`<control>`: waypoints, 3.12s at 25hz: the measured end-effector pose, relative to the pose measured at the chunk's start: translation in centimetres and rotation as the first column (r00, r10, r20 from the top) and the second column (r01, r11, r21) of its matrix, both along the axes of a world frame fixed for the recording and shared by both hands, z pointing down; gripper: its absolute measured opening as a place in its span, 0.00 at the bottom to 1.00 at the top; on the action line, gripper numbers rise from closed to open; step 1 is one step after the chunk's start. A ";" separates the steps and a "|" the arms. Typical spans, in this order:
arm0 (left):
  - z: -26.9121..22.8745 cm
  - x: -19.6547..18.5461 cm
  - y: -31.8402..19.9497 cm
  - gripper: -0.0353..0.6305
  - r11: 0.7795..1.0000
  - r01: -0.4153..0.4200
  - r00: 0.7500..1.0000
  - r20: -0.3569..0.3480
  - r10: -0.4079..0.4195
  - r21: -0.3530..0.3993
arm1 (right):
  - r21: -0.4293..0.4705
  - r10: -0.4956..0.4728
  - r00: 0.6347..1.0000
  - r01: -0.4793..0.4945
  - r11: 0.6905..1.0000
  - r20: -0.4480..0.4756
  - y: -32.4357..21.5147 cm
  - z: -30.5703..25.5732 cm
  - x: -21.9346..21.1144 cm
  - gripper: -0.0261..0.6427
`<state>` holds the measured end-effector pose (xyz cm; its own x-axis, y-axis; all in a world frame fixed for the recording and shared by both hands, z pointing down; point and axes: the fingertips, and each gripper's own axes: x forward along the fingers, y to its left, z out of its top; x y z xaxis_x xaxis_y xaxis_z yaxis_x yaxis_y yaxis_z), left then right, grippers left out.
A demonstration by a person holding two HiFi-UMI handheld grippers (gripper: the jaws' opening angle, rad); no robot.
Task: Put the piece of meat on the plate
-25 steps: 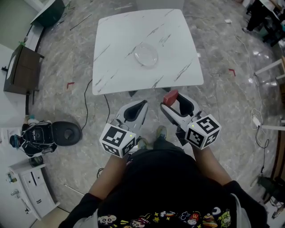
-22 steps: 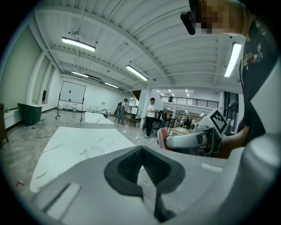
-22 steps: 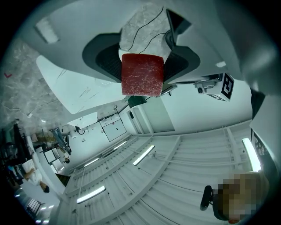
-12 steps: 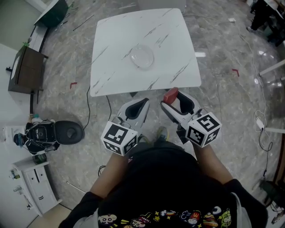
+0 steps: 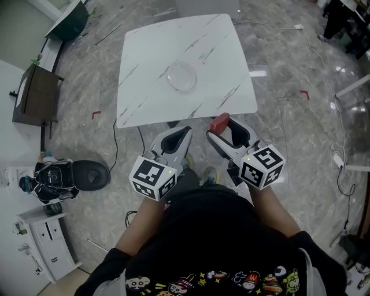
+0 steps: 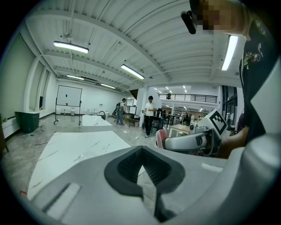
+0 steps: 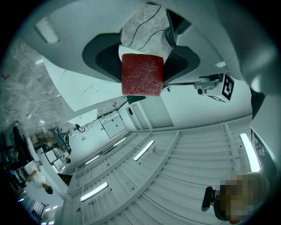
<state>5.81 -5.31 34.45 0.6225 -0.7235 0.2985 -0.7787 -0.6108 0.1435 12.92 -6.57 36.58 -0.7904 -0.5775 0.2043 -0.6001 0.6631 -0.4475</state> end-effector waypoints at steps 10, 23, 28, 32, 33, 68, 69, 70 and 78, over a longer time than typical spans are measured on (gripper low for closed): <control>0.2 -0.4 0.4 0.05 1.000 -0.002 1.000 -0.012 0.002 0.003 | 0.006 -0.004 1.000 0.004 1.000 -0.012 0.2 0.0 -0.6 0.52; 2.0 -3.5 -2.9 0.05 1.000 -0.006 0.999 -0.044 0.005 -0.031 | -0.016 0.003 0.999 -0.003 1.000 -0.047 -3.3 1.1 -3.4 0.52; 2.0 -4.3 -5.0 0.05 0.999 -0.020 0.999 -0.047 0.018 -0.044 | -0.028 0.014 0.998 -0.015 1.000 -0.054 -5.2 1.0 -4.1 0.52; 2.6 -5.4 -6.9 0.05 0.998 -0.031 0.998 -0.048 0.028 -0.058 | -0.037 0.021 0.998 -0.023 0.999 -0.061 -7.2 1.6 -5.2 0.52; 2.8 -5.6 -7.4 0.05 0.997 -0.034 0.998 -0.048 0.031 -0.063 | -0.041 0.023 0.998 -0.025 0.999 -0.064 -7.8 1.8 -5.4 0.52; 16.2 -15.0 -23.1 0.05 0.943 -0.063 0.994 -0.108 0.029 -0.327 | -0.256 -0.060 0.925 -0.041 0.966 -0.374 -27.2 19.3 -16.1 0.52; 16.5 -15.0 -23.1 0.05 0.940 -0.068 0.993 -0.117 0.030 -0.335 | -0.269 -0.067 0.918 -0.045 0.962 -0.391 -27.6 19.9 -16.2 0.52; 16.8 -15.0 -23.1 0.05 0.937 -0.072 0.992 -0.125 0.031 -0.343 | -0.280 -0.072 0.910 -0.049 0.959 -0.408 -27.9 20.6 -16.3 0.52; 18.3 -17.0 -23.8 0.05 0.925 -0.053 0.988 -0.154 -0.007 -0.375 | -0.336 -0.113 0.850 -0.078 0.939 -0.515 -30.0 24.2 -17.4 0.52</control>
